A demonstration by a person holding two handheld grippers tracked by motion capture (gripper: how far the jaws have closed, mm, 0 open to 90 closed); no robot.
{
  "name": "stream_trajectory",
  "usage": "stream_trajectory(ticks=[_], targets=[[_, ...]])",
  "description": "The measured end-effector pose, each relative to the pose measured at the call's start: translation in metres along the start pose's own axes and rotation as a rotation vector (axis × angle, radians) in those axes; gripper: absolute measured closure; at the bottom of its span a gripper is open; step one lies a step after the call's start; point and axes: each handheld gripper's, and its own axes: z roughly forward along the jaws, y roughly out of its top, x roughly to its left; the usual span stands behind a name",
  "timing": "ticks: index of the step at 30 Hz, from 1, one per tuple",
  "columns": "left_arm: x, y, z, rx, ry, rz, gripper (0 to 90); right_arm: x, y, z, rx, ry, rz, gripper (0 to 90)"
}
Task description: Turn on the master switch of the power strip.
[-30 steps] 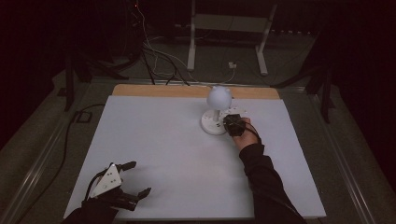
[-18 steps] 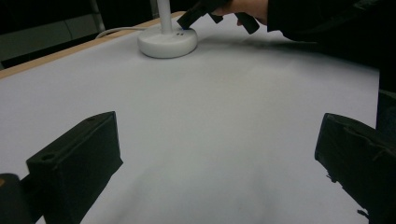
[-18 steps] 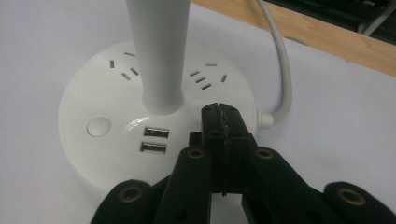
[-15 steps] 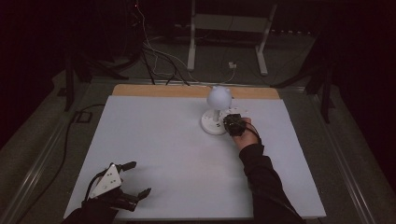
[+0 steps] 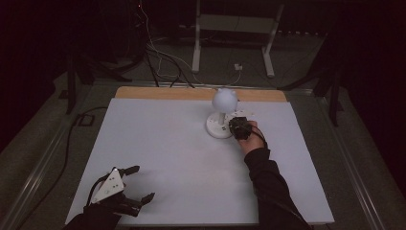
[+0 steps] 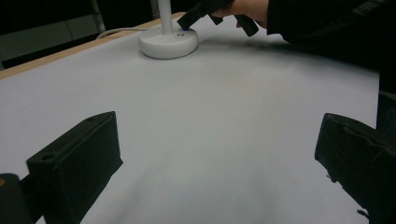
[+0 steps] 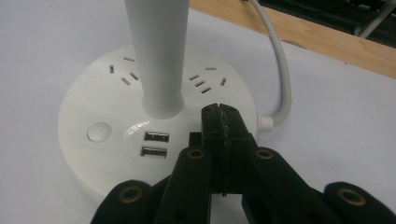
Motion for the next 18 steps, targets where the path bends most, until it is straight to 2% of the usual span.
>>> stream_trajectory(ticks=[4,6,7,9,18], targets=[[0.0002,-0.0001,-0.0001,0.000,-0.001,-0.001,0.8,-0.0008,0.0003,-0.0002,-0.009,0.000,-0.021,90.0],[0.0001,0.0000,-0.0001,-0.002,-0.001,-0.003,0.8,-0.0010,0.0005,0.0001,-0.011,-0.001,-0.017,90.0],[0.0002,0.0000,-0.0001,-0.001,-0.001,-0.002,0.8,-0.0030,0.0009,-0.0012,-0.031,0.016,-0.006,90.0],[0.0004,0.0000,0.0000,0.000,-0.001,-0.003,0.8,-0.0043,0.0009,-0.0022,-0.024,0.028,0.009,90.0],[0.0008,-0.0001,-0.0001,-0.001,0.001,-0.004,0.8,-0.0072,0.0018,-0.0052,-0.038,0.035,0.026,90.0]])
